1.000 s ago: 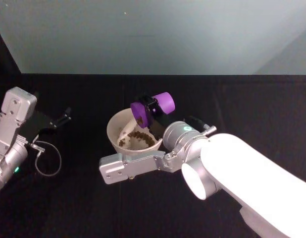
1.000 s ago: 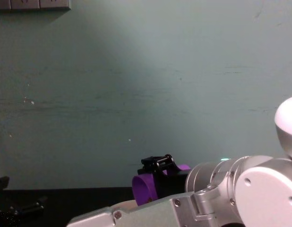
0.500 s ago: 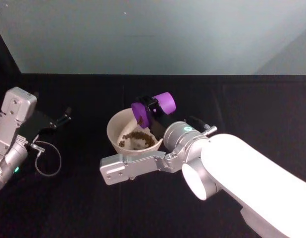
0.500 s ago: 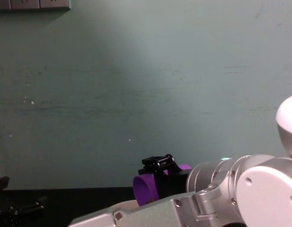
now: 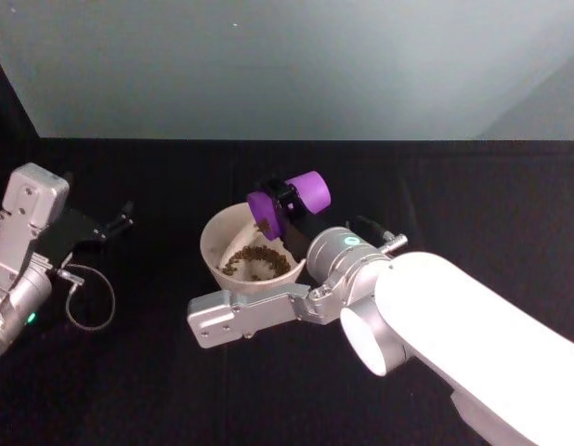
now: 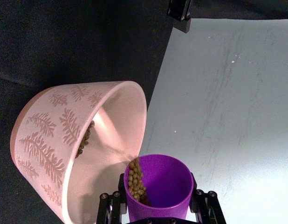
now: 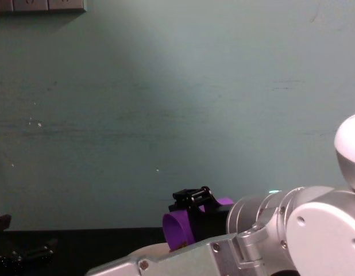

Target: Pick up the cup and pour the mung beans from the cup into the bowl.

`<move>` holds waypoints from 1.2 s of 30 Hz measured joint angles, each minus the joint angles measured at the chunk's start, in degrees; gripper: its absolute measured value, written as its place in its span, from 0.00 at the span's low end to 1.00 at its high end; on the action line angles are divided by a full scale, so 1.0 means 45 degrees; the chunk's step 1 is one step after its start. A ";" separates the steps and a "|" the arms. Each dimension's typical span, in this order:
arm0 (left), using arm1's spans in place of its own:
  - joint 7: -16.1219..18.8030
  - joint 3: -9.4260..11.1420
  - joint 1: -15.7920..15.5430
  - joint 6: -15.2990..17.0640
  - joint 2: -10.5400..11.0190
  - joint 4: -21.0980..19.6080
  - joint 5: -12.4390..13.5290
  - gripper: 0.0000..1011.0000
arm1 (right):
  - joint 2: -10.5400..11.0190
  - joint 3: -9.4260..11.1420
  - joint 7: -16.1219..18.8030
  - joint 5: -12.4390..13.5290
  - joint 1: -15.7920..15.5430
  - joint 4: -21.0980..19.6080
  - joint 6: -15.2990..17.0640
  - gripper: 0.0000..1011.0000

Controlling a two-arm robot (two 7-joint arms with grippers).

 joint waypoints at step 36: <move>0.0000 -0.0001 0.0001 0.0000 0.0000 0.0000 -0.0001 0.99 | 0.0059 -0.0157 0.0067 -0.0491 -0.0052 -0.0114 0.0054 0.72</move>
